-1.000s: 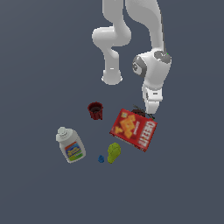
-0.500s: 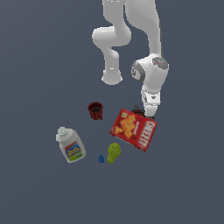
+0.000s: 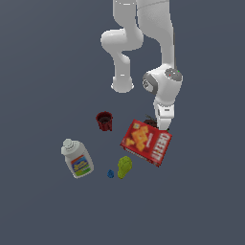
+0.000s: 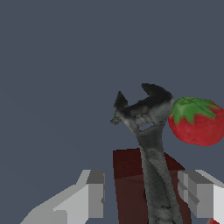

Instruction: Pick up a designated object from a clutter of objects.

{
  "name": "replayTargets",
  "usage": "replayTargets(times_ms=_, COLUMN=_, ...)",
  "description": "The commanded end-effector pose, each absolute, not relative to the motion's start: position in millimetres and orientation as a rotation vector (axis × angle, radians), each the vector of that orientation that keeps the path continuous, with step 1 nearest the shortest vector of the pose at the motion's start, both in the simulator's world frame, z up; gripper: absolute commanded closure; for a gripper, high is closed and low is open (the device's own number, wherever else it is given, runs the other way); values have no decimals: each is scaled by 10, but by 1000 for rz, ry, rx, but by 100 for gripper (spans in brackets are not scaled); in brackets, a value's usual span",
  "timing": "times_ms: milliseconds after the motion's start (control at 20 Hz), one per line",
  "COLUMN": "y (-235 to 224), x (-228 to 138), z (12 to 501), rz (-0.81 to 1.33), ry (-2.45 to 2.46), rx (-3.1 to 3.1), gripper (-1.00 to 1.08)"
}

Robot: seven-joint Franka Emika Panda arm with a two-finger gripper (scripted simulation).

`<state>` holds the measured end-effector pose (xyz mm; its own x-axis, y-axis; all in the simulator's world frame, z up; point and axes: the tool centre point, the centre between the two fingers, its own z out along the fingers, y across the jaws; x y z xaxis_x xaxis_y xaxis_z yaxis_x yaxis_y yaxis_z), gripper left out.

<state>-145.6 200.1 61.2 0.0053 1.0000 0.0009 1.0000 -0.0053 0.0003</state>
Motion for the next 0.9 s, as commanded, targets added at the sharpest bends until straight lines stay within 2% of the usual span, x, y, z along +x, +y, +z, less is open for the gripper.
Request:
replayTargets(times_ms=0, y=1982, x=-1448, z=601, rz=0, ry=-2210, rx=-2233, gripper=108)
replayTargets(times_ms=850, y=1921, x=-1430, z=730, rz=-2, ry=-2216, rx=-2226, gripper=108)
